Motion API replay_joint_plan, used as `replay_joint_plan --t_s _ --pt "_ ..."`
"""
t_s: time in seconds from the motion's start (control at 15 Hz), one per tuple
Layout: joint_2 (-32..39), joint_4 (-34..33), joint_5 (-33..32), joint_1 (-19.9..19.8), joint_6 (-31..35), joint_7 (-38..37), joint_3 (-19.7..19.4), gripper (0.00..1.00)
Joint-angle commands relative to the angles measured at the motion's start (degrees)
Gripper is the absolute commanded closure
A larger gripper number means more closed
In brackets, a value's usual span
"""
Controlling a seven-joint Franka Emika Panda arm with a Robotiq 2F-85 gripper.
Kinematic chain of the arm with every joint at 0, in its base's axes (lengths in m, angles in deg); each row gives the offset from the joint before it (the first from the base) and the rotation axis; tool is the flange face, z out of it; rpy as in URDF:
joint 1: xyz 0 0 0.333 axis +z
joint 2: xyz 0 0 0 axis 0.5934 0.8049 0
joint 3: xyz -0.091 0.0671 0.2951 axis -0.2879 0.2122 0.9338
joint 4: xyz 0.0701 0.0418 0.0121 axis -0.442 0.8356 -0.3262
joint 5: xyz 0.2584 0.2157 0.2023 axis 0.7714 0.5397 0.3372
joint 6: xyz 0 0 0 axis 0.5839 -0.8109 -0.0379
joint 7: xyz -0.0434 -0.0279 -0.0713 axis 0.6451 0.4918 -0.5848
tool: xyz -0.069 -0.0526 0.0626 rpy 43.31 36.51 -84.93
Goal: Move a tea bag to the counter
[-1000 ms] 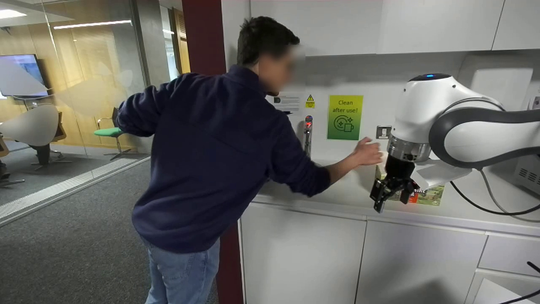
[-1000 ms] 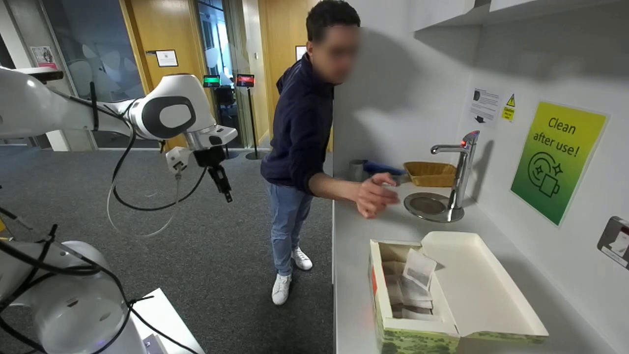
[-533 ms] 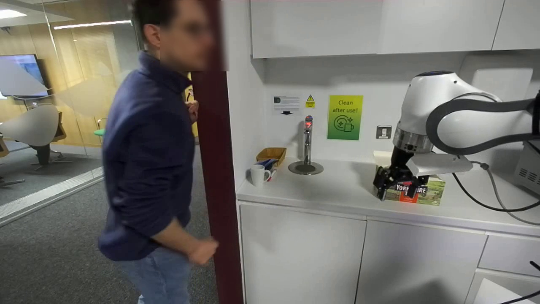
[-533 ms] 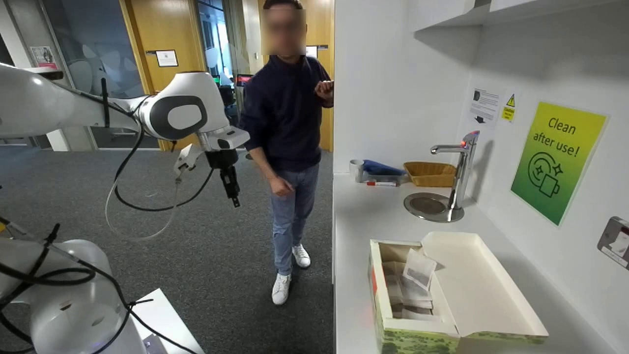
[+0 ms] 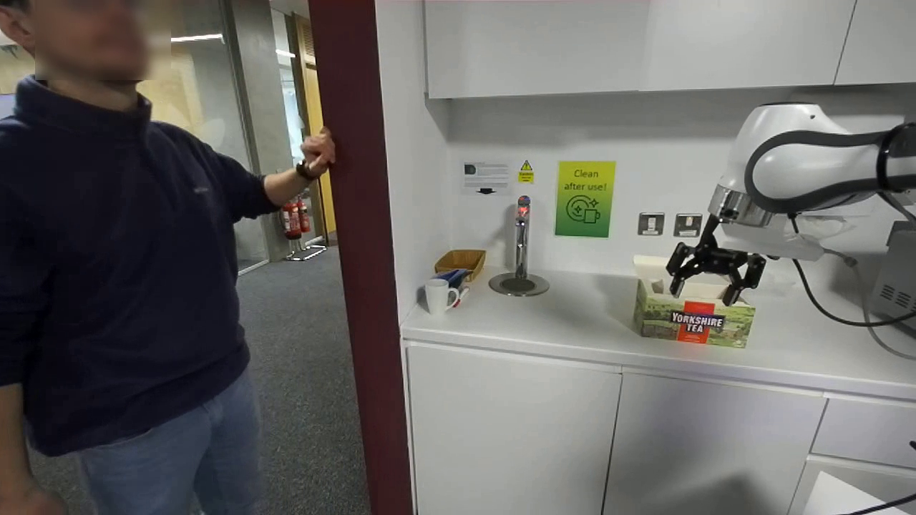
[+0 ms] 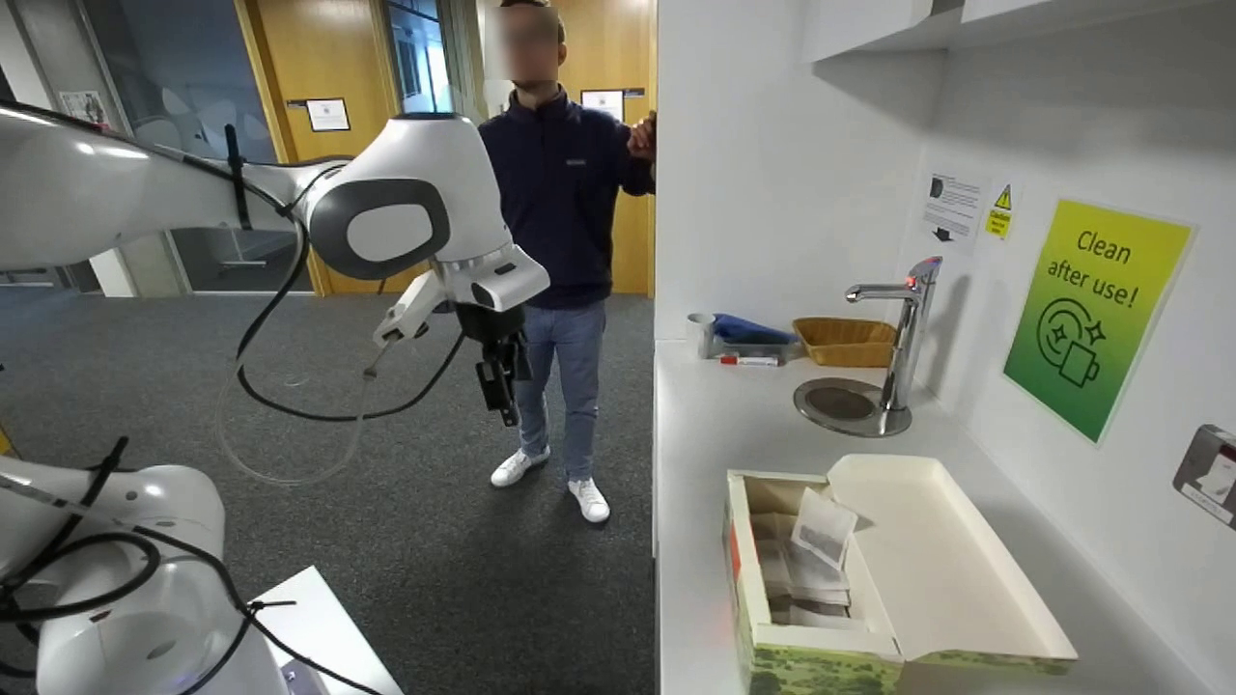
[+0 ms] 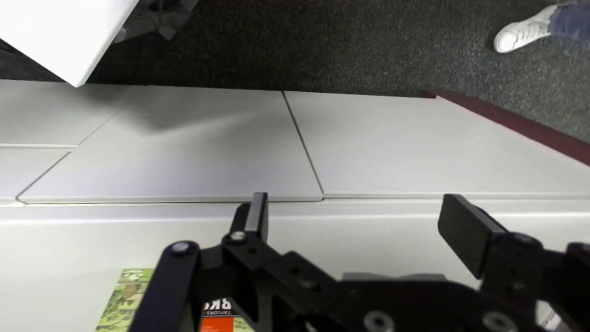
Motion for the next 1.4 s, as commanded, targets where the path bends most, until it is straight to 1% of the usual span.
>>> replay_joint_plan --t_s 0.0,0.4,0.47,0.6,0.8,1.07,1.33 --pt "0.05 -0.27 0.37 -1.15 -0.21 0.81 -0.23 0.0" --pt "0.08 0.04 0.26 -0.8 -0.2 0.53 0.92 0.0" --pt "-0.2 0.56 -0.63 -0.68 0.9 -0.17 2.31 0.0" --pt "1.8 -0.62 -1.25 -0.81 1.53 -1.54 3.91 0.0" --pt "5.7 -3.12 -1.5 -1.72 2.31 -4.09 4.58 0.0" --pt "10.57 -6.5 -2.29 -3.38 5.14 -8.62 3.02 0.0" --pt "14.21 -10.24 -1.49 -3.95 4.49 -8.61 -0.57 0.0"
